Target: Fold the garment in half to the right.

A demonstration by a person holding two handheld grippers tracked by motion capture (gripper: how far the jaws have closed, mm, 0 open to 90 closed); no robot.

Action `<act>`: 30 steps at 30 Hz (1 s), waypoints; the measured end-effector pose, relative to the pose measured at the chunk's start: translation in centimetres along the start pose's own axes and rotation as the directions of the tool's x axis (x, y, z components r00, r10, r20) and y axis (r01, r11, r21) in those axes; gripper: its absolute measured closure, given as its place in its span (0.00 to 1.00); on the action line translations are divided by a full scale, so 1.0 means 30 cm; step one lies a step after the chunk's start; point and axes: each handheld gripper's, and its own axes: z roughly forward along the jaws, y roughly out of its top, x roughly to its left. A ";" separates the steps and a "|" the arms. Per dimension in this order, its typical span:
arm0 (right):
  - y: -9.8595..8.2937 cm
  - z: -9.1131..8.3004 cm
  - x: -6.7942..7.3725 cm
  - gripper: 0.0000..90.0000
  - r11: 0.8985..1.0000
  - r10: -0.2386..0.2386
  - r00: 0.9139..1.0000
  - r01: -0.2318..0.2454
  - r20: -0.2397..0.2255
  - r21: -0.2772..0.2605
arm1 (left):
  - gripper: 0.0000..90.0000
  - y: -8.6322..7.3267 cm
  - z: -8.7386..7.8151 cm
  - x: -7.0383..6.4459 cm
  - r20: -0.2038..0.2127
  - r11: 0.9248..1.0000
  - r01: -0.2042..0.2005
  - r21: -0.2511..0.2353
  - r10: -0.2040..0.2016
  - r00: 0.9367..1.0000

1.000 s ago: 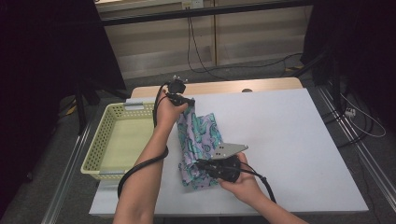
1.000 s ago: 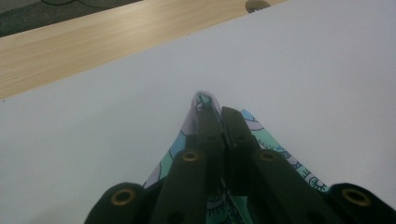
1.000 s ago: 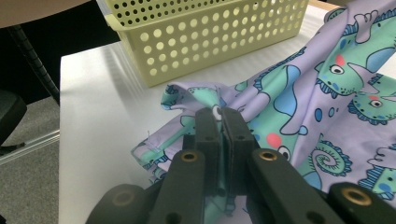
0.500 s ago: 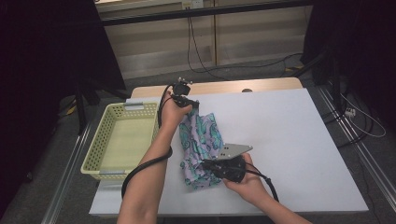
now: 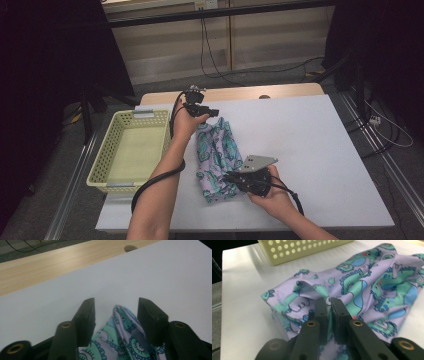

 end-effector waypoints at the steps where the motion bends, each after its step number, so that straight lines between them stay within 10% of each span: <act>1: 0.000 0.000 0.000 0.93 1.000 0.000 1.000 0.000 0.000 0.000 | 0.51 -0.002 -0.002 -0.001 -0.003 1.000 0.005 -0.009 -0.005 1.000; 19: 0.056 -0.064 -0.034 0.51 0.999 0.019 0.999 -0.018 0.032 -0.029 | 0.30 -0.077 -0.086 -0.013 -0.004 0.999 -0.025 -0.043 0.025 1.000; 30: 0.108 0.072 0.007 0.48 1.000 0.030 0.999 -0.029 -0.037 0.009 | 0.24 -0.136 -0.115 -0.018 -0.003 0.999 -0.025 -0.036 0.025 1.000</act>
